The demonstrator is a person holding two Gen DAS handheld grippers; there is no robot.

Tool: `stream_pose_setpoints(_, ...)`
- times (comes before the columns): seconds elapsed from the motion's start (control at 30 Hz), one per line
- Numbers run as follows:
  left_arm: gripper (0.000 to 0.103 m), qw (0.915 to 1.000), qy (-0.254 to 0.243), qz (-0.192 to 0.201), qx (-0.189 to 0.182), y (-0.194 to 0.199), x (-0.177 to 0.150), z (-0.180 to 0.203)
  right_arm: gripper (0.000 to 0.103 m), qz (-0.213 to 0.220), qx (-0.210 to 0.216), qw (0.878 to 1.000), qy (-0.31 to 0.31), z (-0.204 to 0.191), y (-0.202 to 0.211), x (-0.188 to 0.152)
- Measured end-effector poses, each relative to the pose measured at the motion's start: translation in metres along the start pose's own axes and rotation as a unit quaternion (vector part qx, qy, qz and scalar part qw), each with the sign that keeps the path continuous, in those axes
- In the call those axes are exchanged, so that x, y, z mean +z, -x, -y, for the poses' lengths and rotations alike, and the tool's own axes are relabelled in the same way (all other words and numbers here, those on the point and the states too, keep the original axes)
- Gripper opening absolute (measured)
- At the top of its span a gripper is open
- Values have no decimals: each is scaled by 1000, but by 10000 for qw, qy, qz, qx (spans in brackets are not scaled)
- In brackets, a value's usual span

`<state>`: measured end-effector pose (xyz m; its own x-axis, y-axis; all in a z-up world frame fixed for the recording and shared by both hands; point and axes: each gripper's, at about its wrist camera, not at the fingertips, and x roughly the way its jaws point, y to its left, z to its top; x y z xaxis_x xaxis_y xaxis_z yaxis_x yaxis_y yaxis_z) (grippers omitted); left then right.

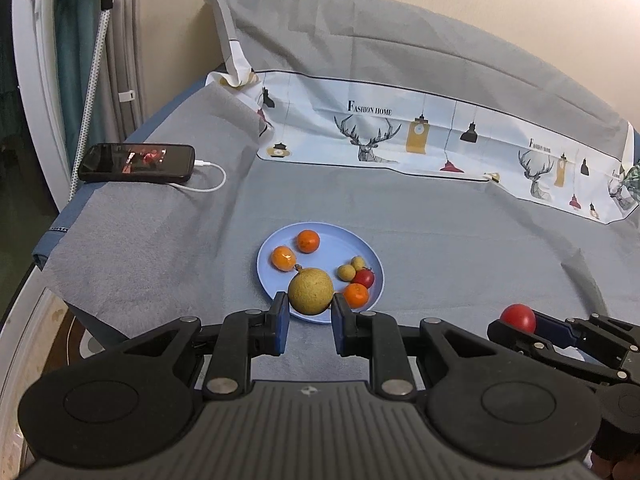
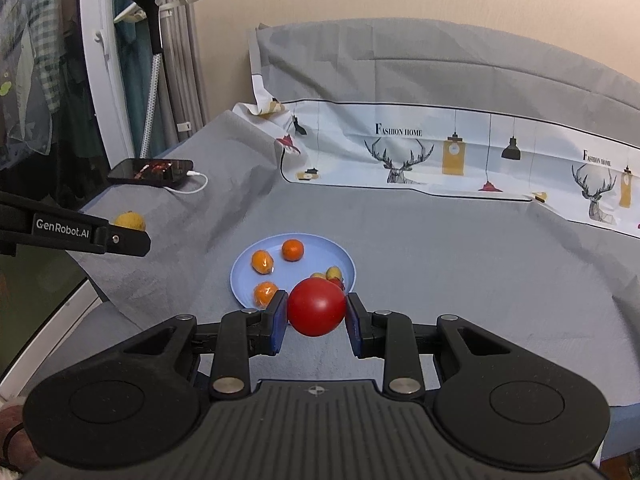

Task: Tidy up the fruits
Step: 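Carry the tomato and yellow fruit over the blue plate and open both tools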

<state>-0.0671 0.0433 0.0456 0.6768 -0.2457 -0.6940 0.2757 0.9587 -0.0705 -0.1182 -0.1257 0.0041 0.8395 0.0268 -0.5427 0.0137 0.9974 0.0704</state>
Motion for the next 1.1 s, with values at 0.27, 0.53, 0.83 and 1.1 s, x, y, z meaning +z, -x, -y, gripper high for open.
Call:
stream_pose_setpoints(0.27, 24, 9998, 10, -216, -3, -33, 15, -6, 32, -235, -32, 9997, 1, 3, -28, 3)
stream_pose_setpoints(0.53, 24, 9986, -66, -524, 26, -90, 36, -3, 32, -616, 47, 9980, -89, 8, -81, 8)
stream_pose_setpoints(0.83, 24, 9954, -176, -935, 139, -175, 57, -3, 32, -988, 243, 9948, -19, 15, -167, 24)
stream_pose_setpoints(1.1, 24, 9917, -373, -1231, 47, -237, 70, -5, 32, -1189, 354, 9923, 54, 20, -232, 32)
